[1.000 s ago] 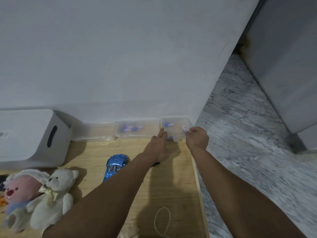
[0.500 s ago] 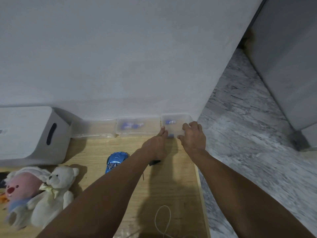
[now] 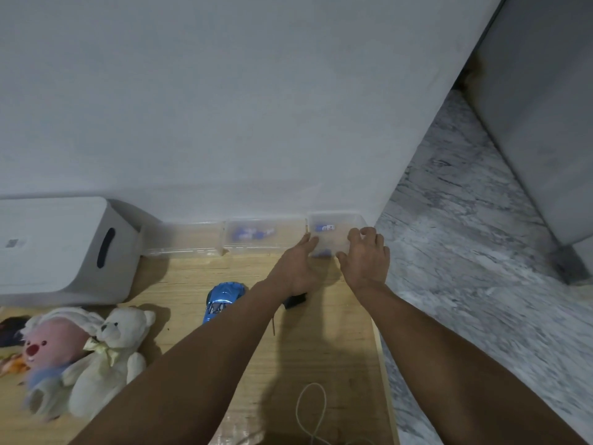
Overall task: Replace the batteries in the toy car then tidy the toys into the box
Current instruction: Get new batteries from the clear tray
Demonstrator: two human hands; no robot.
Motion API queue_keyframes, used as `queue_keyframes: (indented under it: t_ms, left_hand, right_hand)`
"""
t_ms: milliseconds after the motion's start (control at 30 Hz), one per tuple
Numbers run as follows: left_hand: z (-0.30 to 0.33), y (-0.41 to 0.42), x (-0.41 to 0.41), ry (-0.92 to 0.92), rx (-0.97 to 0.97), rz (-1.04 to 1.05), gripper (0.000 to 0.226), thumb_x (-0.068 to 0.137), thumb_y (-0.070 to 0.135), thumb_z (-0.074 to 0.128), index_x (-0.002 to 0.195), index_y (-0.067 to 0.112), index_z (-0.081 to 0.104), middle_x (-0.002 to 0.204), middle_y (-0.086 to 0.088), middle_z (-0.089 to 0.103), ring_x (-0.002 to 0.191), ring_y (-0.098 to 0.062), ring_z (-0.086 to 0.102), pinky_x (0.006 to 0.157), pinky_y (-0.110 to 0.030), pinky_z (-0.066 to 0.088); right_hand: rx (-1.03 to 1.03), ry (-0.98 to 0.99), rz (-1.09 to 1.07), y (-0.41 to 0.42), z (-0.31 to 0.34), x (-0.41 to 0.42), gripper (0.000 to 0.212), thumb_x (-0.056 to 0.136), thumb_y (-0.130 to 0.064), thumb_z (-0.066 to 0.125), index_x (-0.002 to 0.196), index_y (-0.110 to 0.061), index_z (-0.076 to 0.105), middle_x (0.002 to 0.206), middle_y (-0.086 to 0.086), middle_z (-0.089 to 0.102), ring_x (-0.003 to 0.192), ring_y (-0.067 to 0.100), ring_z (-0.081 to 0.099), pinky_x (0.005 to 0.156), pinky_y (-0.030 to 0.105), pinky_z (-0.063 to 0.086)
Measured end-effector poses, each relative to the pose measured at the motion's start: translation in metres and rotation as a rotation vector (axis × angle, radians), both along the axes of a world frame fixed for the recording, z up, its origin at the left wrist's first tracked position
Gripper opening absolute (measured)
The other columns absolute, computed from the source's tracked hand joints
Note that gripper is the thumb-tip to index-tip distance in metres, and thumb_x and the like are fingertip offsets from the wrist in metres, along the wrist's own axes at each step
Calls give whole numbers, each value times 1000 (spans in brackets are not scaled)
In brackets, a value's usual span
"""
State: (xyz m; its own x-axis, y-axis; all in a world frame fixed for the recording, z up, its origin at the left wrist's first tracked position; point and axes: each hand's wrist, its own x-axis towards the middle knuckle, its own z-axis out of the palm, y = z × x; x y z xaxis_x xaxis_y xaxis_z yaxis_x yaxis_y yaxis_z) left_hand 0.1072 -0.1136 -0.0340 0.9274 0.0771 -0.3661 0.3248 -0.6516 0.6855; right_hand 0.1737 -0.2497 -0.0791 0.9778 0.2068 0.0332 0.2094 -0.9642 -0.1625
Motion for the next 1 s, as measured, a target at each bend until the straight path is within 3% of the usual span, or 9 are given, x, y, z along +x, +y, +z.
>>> queue_keyframes:
  t_ms: [100, 200, 267, 333, 433, 533, 667, 1000]
  left_hand:
    - [-5, 12, -12, -156, -43, 355, 54, 82, -3, 56, 133, 12, 55, 135, -3, 57, 116, -17, 58, 90, -15, 43]
    - [-18, 38, -14, -100, -144, 680, 27, 84, 0, 59, 107, 9, 68, 108, -5, 67, 97, -18, 62, 88, -25, 48]
    - [-19, 61, -12, 23, -464, 1023, 15, 86, -2, 55, 94, 8, 62, 93, -12, 64, 76, -22, 62, 80, -33, 55]
    - [-18, 83, -14, 93, -759, 1251, 23, 88, -6, 51, 108, 3, 54, 97, -18, 58, 76, -26, 62, 80, -39, 58]
    - [-14, 103, -16, 94, -918, 1320, 35, 95, -4, 47, 130, -6, 45, 122, -26, 49, 92, -33, 59, 87, -43, 54]
    - [-11, 113, -15, 102, -1032, 1307, 46, 99, 1, 43, 143, -7, 31, 143, -27, 36, 122, -41, 50, 99, -49, 47]
    - [-6, 115, -13, 95, -1121, 1312, 49, 99, -1, 45, 144, -9, 27, 149, -23, 29, 128, -41, 45, 106, -49, 41]
    - [-12, 110, -14, 83, -1343, 1425, 55, 94, -5, 51, 144, -6, 28, 148, -16, 32, 133, -43, 39, 111, -50, 35]
  right_hand:
    - [68, -55, -18, 6, -2, -6, 40, 72, -19, 78, 108, -11, 63, 120, 12, 52, 104, 30, 51, 80, 38, 45]
    - [308, -12, 21, 23, 5, -18, 28, 78, -12, 72, 104, -10, 63, 110, 10, 56, 98, 27, 55, 77, 37, 50]
    - [536, 168, 1, 39, 12, -26, 11, 84, -12, 66, 95, -12, 64, 96, 3, 62, 89, 21, 60, 72, 30, 51]
    - [705, 377, -95, 57, 16, -32, 4, 84, -13, 65, 87, -12, 67, 82, -3, 65, 82, 16, 64, 68, 24, 49]
    - [1065, 767, -430, 79, 16, -35, 18, 86, -15, 67, 97, -1, 68, 82, 4, 66, 72, 14, 65, 63, 27, 54]
    - [1336, 1048, -764, 95, 16, -30, 22, 91, -24, 65, 101, -5, 61, 82, 7, 62, 65, 13, 61, 55, 25, 53]
    - [1340, 1071, -865, 108, 9, -23, 32, 94, -29, 61, 113, -4, 59, 81, 6, 64, 62, 12, 61, 46, 22, 51]
    - [1323, 1078, -906, 117, 17, -19, 33, 96, -29, 57, 115, -2, 59, 89, 9, 68, 69, 15, 66, 54, 26, 53]
